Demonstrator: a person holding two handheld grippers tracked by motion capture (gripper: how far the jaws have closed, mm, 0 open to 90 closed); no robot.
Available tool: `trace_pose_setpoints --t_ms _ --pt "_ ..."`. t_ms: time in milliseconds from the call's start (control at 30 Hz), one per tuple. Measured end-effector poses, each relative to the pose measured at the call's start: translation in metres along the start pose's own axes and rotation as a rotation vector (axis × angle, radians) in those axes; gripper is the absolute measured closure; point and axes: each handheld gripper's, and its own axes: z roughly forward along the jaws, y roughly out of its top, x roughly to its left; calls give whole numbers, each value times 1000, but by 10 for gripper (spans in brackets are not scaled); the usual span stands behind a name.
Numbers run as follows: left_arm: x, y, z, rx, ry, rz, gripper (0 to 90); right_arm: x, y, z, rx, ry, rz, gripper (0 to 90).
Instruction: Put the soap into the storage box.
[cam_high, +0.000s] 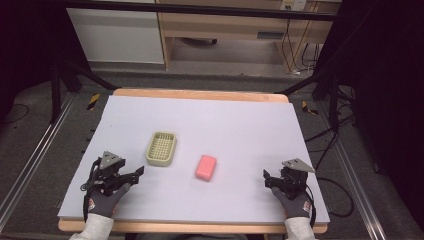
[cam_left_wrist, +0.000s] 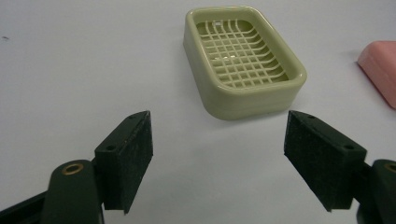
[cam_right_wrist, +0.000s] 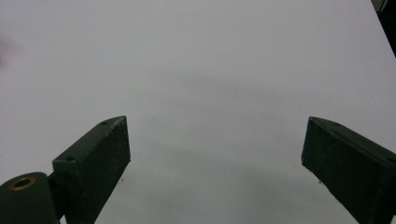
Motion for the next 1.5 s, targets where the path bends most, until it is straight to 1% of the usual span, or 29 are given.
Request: trace_pose_setpoints --t_ms 300,333,367,433,467,500,600,733,767,867,900,933,1000,1033,1133,1167,1200,1233,1267,1367,1500 --pt "-10 9 -3 -12 -18 23 241 1 0 1 1 1 3 83" --pt "-12 10 -3 -19 -23 23 242 1 0 1 4 0 -3 83" --pt "-14 12 -1 -14 -33 25 242 2 0 2 7 1 -3 82" --pt "-15 13 -1 -10 -31 34 242 4 0 3 13 1 -11 82" --pt "-16 14 0 -13 -35 30 242 4 0 3 13 1 -11 82" --pt "-16 17 1 -7 -36 41 241 6 0 3 14 -3 -23 81" --pt "-17 19 1 -9 -39 30 241 7 0 3 13 -7 -25 81" --pt "-19 27 1 -17 -43 25 241 6 0 3 12 -7 -21 80" --pt "-21 32 0 -22 -47 34 241 5 0 3 11 -9 -16 79" --pt "-24 36 0 -28 -53 38 240 5 0 3 10 -15 -10 79" --pt "-27 39 0 -34 -56 40 240 5 0 2 8 -15 -10 79" --pt "-29 43 0 -37 -60 55 240 5 0 2 6 -18 -7 80" --pt "-31 45 0 -42 -63 56 240 4 0 2 6 -20 -9 80" --pt "-35 50 0 -50 -71 53 240 4 0 1 6 -19 -7 80" --pt "-39 53 1 -52 -79 55 240 4 0 1 3 -18 -4 80" --pt "-43 57 3 -51 -86 65 240 4 0 1 4 -17 -3 80" --pt "-43 57 3 -51 -86 65 240 4 0 1 4 -17 -3 80" --pt "-49 61 4 -55 -97 73 240 4 0 1 4 -16 -4 80" --pt "-49 61 4 -55 -97 73 240 4 0 1 4 -16 -4 80" --pt "-57 65 7 -57 -109 85 240 4 0 0 2 -16 -9 81" --pt "-66 67 12 -57 -122 96 238 3 0 0 0 -14 -4 81"
